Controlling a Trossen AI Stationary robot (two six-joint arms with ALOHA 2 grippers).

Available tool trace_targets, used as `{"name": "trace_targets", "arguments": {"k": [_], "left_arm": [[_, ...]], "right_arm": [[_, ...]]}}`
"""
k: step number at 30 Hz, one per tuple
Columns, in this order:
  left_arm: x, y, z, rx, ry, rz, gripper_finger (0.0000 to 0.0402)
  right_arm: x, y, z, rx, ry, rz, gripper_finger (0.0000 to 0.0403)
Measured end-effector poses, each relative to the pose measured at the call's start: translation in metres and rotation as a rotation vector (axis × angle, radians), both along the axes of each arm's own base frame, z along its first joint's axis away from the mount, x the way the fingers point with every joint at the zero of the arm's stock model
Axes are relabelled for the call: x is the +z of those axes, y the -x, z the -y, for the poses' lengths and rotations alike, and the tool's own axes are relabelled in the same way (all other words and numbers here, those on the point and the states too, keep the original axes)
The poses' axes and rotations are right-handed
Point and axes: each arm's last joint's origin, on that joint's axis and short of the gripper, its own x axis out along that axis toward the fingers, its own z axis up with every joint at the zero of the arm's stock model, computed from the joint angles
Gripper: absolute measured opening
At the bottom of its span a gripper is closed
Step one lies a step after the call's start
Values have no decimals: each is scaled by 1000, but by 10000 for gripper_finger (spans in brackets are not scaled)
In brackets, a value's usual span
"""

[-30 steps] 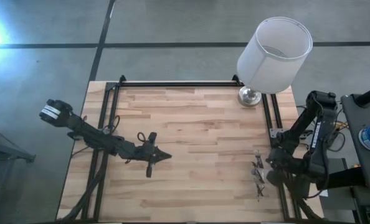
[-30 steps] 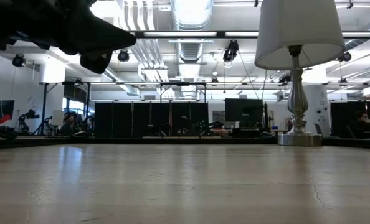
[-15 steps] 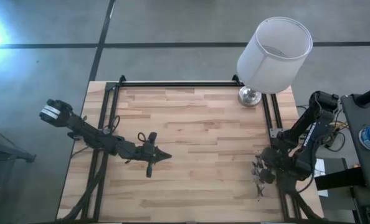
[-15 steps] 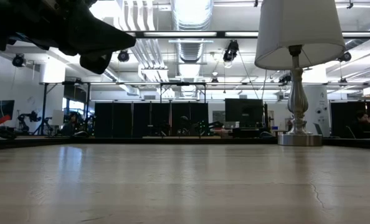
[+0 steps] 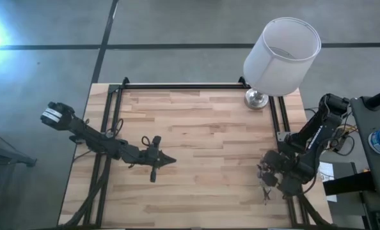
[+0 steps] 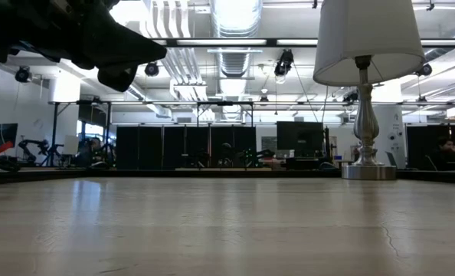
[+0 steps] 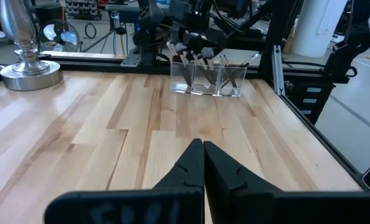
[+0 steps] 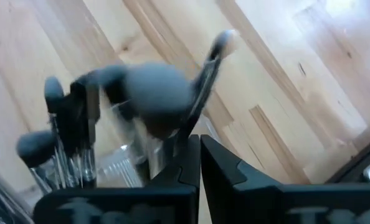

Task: Put items in baskets/containers
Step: Return to Home Position

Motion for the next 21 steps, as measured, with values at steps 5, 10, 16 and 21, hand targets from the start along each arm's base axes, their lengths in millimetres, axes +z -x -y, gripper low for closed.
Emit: {"name": "trace_targets", "arguments": {"k": [5, 10, 16, 21], "left_arm": [[0, 0, 0, 0, 0, 0, 0], [1, 1, -3, -88, -25, 2, 0], [-1, 4, -31, -174, -25, 5, 0], [-9, 5, -65, -168, -22, -23, 0]], "right_arm": [[2, -1, -1, 10, 8, 16, 8], [22, -4, -5, 61, 33, 37, 8], [54, -10, -5, 231, 107, 234, 8], [67, -10, 12, 323, 168, 404, 8]]}}
